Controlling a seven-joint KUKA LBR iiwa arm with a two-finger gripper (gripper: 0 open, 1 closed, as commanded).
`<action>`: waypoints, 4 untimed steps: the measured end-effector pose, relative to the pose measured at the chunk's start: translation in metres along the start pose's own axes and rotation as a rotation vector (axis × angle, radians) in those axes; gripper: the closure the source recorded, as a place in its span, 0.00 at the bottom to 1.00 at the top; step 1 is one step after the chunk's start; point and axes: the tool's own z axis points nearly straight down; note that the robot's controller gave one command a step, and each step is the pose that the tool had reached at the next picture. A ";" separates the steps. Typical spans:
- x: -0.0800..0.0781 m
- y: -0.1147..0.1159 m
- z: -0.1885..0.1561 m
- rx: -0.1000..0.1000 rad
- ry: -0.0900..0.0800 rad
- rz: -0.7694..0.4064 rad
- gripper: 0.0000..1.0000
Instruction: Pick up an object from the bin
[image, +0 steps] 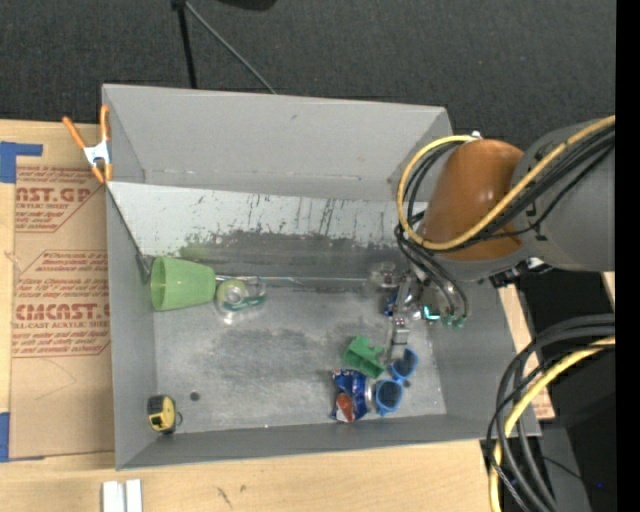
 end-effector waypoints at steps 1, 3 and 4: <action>0.039 -0.016 0.062 0.000 0.000 -0.003 0.00; 0.036 -0.015 0.058 0.001 -0.006 -0.006 0.00; 0.071 0.045 0.057 0.000 -0.015 -0.142 0.00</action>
Offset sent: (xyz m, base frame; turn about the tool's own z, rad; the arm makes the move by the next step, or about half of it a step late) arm -0.0364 -0.0155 -0.0576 -0.0060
